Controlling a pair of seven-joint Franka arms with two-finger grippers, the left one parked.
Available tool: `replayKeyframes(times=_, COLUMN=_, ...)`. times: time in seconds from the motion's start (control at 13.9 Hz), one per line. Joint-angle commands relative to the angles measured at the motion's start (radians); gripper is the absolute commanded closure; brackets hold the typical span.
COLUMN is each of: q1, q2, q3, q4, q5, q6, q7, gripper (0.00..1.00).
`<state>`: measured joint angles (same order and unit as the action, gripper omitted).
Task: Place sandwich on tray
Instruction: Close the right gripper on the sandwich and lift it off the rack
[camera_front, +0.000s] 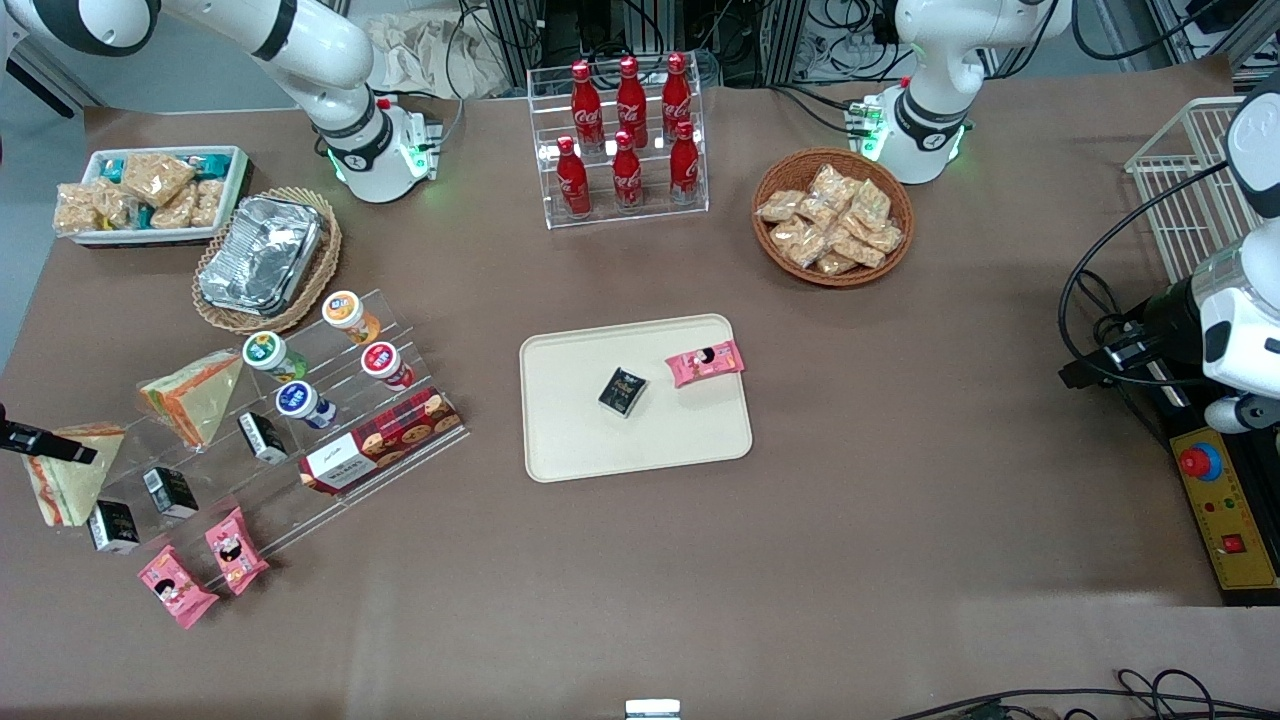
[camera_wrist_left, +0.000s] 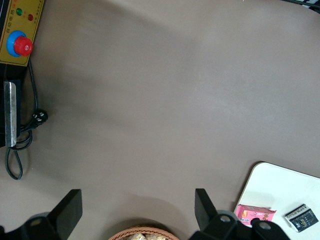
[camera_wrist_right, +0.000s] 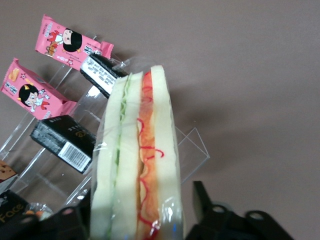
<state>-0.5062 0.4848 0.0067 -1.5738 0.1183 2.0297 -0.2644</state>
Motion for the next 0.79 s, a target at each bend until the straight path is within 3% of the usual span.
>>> replayKeyframes(times=0.0, q1=-0.003, q2=0.012, q3=0.004, q4=0.008, q5=0.009, q6=-0.006, q7=-0.042, gripper=1.0)
replayKeyframes(times=0.14, q1=-0.006, q2=0.018, q3=0.007, q4=0.009, q5=0.023, q6=-0.029, q7=-0.127, gripper=1.0)
replayKeyframes(times=0.36, q1=0.001, q2=0.012, q3=0.009, q4=0.018, q5=0.023, q6=-0.048, q7=-0.125, gripper=1.0)
replayKeyframes(times=0.72, q1=0.006, q2=-0.032, q3=0.009, q4=0.1, q5=0.009, q6=-0.3, q7=-0.108, gripper=1.0)
